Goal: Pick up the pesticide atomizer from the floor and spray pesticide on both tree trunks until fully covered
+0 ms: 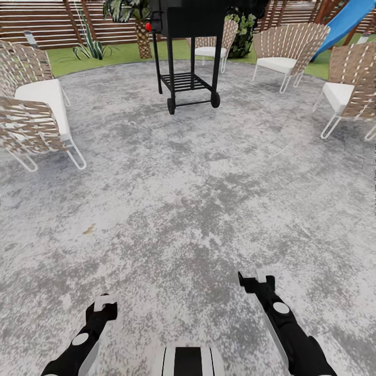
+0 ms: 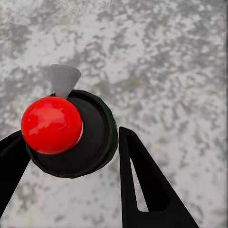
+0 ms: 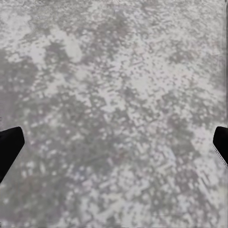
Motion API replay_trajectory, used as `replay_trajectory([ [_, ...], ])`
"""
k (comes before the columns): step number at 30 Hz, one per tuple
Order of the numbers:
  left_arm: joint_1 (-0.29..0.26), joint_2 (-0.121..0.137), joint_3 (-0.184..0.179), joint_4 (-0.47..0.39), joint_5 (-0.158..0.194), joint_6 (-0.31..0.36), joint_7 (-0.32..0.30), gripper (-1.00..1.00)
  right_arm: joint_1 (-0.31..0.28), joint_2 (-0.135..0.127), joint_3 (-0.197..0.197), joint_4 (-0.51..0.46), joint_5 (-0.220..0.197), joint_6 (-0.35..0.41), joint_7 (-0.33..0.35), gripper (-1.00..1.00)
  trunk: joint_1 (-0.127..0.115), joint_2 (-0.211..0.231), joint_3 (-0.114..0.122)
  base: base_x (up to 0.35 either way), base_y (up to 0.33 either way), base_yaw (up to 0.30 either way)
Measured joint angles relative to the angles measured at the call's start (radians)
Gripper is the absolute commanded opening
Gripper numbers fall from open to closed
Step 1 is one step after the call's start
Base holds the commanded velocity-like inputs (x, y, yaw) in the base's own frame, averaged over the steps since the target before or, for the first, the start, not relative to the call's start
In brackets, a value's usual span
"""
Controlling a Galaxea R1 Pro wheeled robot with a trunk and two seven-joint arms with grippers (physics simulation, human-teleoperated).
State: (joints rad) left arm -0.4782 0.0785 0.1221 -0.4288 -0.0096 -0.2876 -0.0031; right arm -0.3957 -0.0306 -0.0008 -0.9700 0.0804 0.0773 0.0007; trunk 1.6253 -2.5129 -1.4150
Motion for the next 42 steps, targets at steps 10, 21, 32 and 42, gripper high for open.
replay_trajectory([
  [10,0.003,0.005,0.003,0.007,-0.001,0.006,0.000,-1.00,0.014,0.000,0.001,-0.004,0.001,-0.065,-0.001,1.00,-0.005,0.002,0.049,0.000,0.000,-0.048],
  [21,0.084,0.008,0.003,0.008,-0.003,0.004,0.001,-1.00,0.218,-0.003,-0.001,0.016,0.001,-0.237,-0.003,1.00,-0.009,0.005,0.108,0.000,0.000,-0.072],
  [32,0.194,0.011,0.013,0.007,0.002,-0.003,0.012,-1.00,0.351,-0.019,-0.065,0.218,-0.002,-0.485,-0.002,1.00,-0.014,0.007,0.166,0.000,0.000,-0.058],
  [42,0.200,0.011,0.012,0.011,0.001,-0.004,0.012,-1.00,0.352,-0.016,-0.066,0.304,-0.003,-0.502,-0.005,1.00,-0.019,0.010,0.206,0.000,0.000,-0.016],
])
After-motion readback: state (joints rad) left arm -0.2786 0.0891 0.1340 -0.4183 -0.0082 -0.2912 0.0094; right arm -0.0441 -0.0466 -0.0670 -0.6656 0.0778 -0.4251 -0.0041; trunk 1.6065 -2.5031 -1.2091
